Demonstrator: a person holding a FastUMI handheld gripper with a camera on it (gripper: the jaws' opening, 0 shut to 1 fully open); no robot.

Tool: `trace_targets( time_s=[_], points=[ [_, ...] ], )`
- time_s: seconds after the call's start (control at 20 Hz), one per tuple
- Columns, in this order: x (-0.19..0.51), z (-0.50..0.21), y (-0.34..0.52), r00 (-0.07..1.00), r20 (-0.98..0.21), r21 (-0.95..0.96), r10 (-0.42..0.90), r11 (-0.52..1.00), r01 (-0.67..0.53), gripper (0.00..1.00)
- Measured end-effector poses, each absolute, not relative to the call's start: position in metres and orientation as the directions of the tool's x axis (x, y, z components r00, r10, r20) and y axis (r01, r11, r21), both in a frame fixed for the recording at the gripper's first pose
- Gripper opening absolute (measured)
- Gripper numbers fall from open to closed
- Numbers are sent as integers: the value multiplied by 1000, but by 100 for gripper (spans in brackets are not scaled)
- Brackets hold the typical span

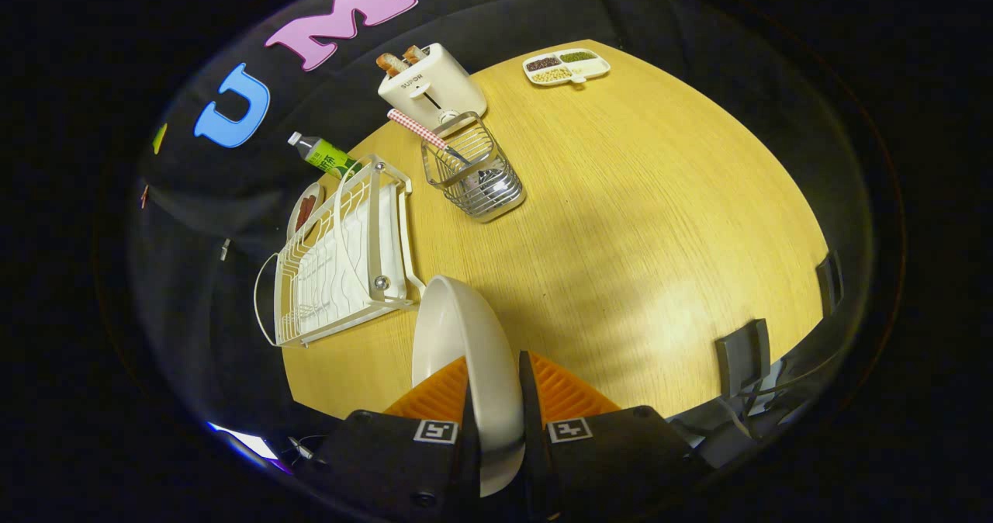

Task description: Take the plate from the dish rack, then take the spoon from the basket and place it into the plate.

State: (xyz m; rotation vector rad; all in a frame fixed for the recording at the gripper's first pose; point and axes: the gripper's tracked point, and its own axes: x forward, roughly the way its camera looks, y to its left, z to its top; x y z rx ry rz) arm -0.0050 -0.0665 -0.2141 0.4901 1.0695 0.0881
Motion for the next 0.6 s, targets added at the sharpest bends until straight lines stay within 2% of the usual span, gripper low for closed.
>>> trace_targets(
  time_s=[0.25,0.4,0.5,0.6],
  points=[
    [5,-234,-66,460,-819,439,342,891,120,29],
    [11,-250,-89,450,-850,369,276,920,133,32],
    [16,-253,-94,455,-845,378,281,915,138,32],
    [23,-252,-99,486,-831,367,271,923,113,37]
  ],
)
